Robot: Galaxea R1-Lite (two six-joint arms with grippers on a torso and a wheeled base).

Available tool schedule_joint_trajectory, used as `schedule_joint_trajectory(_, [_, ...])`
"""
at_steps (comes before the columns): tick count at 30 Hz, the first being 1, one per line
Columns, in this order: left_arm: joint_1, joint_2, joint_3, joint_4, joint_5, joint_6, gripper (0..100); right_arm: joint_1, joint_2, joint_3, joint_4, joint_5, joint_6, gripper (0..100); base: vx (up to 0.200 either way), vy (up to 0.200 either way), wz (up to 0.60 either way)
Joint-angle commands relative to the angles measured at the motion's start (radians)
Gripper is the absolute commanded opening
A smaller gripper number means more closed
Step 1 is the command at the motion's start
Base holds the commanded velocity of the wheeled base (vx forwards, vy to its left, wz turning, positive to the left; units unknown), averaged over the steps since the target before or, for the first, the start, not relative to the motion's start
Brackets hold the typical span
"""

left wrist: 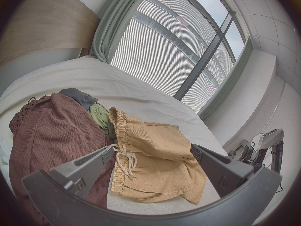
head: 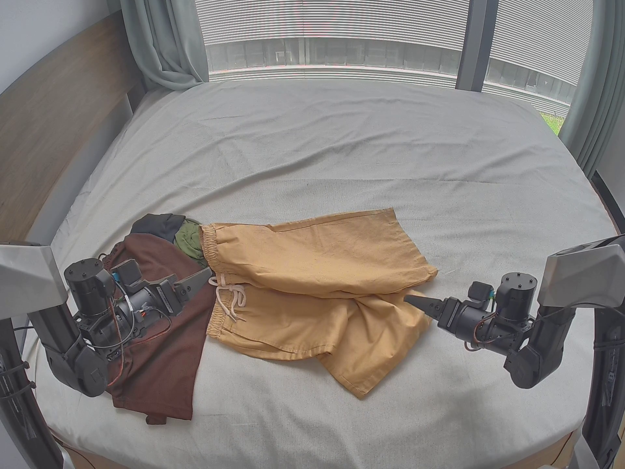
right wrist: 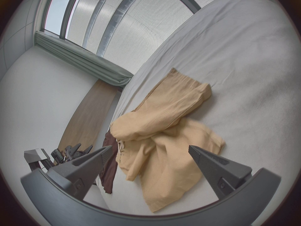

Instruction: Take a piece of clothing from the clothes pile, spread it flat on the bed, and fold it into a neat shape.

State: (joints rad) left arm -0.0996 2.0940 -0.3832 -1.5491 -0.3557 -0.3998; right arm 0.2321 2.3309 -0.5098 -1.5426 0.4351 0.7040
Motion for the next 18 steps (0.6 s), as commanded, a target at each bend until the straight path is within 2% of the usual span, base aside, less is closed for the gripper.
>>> schedule_joint_trajectory(1, [-0.002, 0.001, 0.0, 0.0, 0.0, -0.001, 100, -0.06, 0.002, -0.021, -0.001, 0.001, -0.009, 100, 0.0, 0.0, 0.0])
schedule_joint_trajectory(11, [-0.003, 0.009, 0.0, 0.0, 0.001, 0.001, 100, -0.099, 0.061, -0.036, 0.002, 0.001, -0.041, 100, 0.0, 0.0, 0.0])
schedule_joint_trajectory(12, [-0.003, 0.009, 0.0, 0.0, 0.001, 0.001, 100, -0.103, 0.139, -0.055, 0.002, -0.003, -0.087, 100, 0.0, 0.0, 0.0])
schedule_joint_trajectory(14, [-0.003, 0.009, 0.0, -0.002, 0.001, 0.001, 100, -0.106, 0.189, -0.065, 0.001, -0.009, -0.118, 100, 0.0, 0.0, 0.0])
schedule_joint_trajectory(18, [-0.002, 0.009, 0.0, -0.002, 0.001, 0.001, 100, -0.1, 0.235, -0.07, 0.001, -0.013, -0.13, 100, 0.0, 0.0, 0.0])
